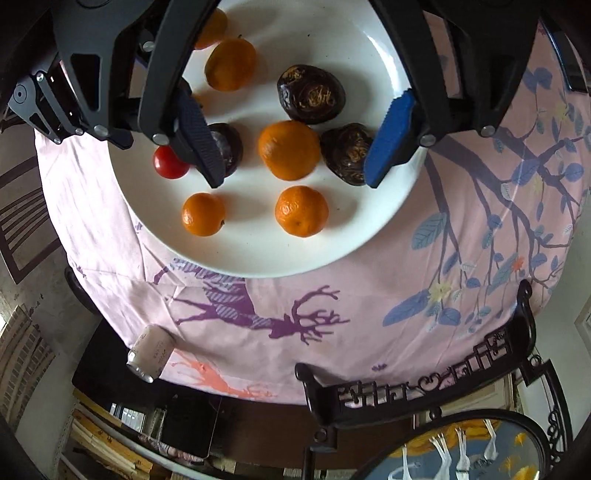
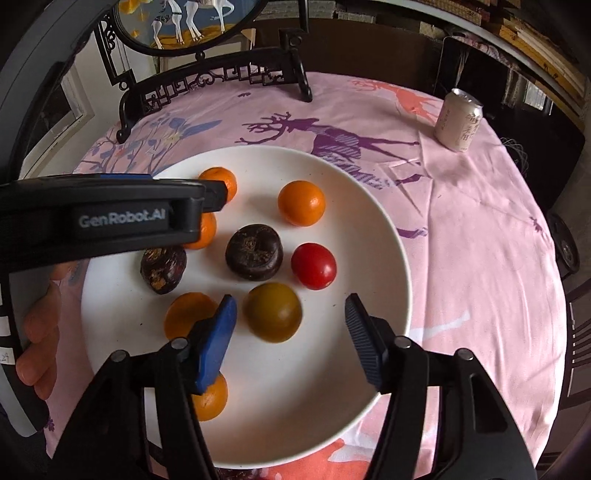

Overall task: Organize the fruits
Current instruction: 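Lower both held fruits onto the plate and open both grippers, then grasp a red tomato with the right gripper while the left grasps a mandarin, then release the tomato on the plate with the right gripper while the left releases its mandarin, then grasp a red-purple plum with the right gripper while the left grasps a dark fruit, then set the plum on the plate with the right gripper while the left sets its dark fruit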

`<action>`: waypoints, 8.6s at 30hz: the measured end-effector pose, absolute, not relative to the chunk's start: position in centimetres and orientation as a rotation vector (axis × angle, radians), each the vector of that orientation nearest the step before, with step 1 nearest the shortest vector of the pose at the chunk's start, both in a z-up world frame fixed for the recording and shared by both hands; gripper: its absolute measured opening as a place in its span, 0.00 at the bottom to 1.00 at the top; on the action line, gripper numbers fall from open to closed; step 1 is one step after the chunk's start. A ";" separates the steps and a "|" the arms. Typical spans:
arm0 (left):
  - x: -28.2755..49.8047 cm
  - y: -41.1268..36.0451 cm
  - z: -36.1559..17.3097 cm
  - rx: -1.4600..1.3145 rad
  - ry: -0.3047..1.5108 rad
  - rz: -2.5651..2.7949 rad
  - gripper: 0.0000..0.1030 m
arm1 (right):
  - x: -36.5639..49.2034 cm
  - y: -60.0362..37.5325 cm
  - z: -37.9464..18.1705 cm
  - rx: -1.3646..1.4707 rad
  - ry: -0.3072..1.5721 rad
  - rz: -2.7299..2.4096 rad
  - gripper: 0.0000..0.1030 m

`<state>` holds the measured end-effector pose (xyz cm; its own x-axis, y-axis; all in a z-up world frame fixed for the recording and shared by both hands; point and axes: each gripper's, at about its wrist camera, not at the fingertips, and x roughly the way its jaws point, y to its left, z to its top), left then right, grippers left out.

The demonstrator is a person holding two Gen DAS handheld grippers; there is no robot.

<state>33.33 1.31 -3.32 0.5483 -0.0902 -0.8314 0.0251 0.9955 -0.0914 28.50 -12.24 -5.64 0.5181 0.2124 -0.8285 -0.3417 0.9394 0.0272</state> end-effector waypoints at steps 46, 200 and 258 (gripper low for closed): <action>8.7 4.1 -5.7 -0.093 0.886 -0.036 0.96 | 10.6 -14.7 -9.3 -0.022 0.969 0.316 0.42; 15.6 -4.4 -9.1 0.002 0.969 -0.044 0.74 | 7.2 -23.6 -5.9 0.131 0.820 0.258 0.37; 27.2 4.6 -3.9 -0.116 0.953 0.002 0.39 | 27.3 -13.5 -5.2 -0.028 0.943 0.303 0.37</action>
